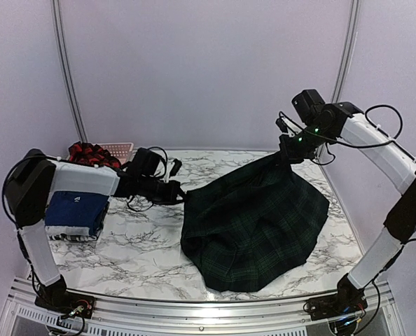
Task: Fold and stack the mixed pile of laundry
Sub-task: Pick up the crumpled skirt from the center of the board, then flatten out the crumpled skirt at the center of the board.
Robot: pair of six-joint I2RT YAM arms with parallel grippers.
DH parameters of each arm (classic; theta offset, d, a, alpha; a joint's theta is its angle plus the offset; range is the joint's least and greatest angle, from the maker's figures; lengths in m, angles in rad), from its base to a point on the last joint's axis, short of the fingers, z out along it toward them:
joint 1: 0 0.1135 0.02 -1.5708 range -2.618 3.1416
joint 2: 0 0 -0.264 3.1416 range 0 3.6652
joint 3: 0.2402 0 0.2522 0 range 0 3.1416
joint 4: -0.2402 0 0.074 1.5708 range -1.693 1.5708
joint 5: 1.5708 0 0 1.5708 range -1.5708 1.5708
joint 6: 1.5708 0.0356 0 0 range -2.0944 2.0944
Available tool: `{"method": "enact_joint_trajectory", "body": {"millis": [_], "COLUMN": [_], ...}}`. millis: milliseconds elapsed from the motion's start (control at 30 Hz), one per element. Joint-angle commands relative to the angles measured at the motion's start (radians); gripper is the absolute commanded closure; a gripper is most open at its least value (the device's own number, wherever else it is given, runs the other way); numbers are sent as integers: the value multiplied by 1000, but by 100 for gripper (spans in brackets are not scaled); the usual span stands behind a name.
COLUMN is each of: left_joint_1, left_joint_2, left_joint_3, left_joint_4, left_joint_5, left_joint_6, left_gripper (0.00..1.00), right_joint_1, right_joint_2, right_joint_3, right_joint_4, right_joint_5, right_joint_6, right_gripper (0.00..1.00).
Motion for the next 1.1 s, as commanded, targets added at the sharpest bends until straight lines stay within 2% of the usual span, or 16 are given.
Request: {"method": "enact_joint_trajectory", "body": {"millis": [0, 100, 300, 400, 567, 733, 900, 1067], "left_joint_1": [32, 38, 54, 57, 48, 16, 5, 11], "left_joint_2": [-196, -281, -476, -568, -669, -756, -781, -694], "left_joint_3": [85, 127, 179, 189, 222, 244, 281, 290], "left_joint_4": [-57, -101, -128, -107, -106, -147, -201, -263], "left_joint_5": [-85, -123, -194, -159, 13, 96, 79, -68], "left_joint_6": [86, 137, 210, 241, 206, 137, 93, 118], "left_gripper": [100, 100, 100, 100, 100, 100, 100, 100], "right_joint_1": [-45, -60, -165, -216, -186, -33, 4, -8], "right_joint_2": [-66, -64, -33, -38, -80, -114, -184, -95], "right_joint_3": [93, 149, 412, 498, 464, 570, 492, 457], "right_joint_4": [-32, -63, -190, -226, -212, -261, -219, -252], "right_joint_5": [40, 58, 138, 93, -168, -249, -328, -269], "right_joint_6": [-18, -22, -19, -8, 37, 177, 321, 255], "right_gripper": [100, 100, 100, 100, 100, 100, 100, 100]}}
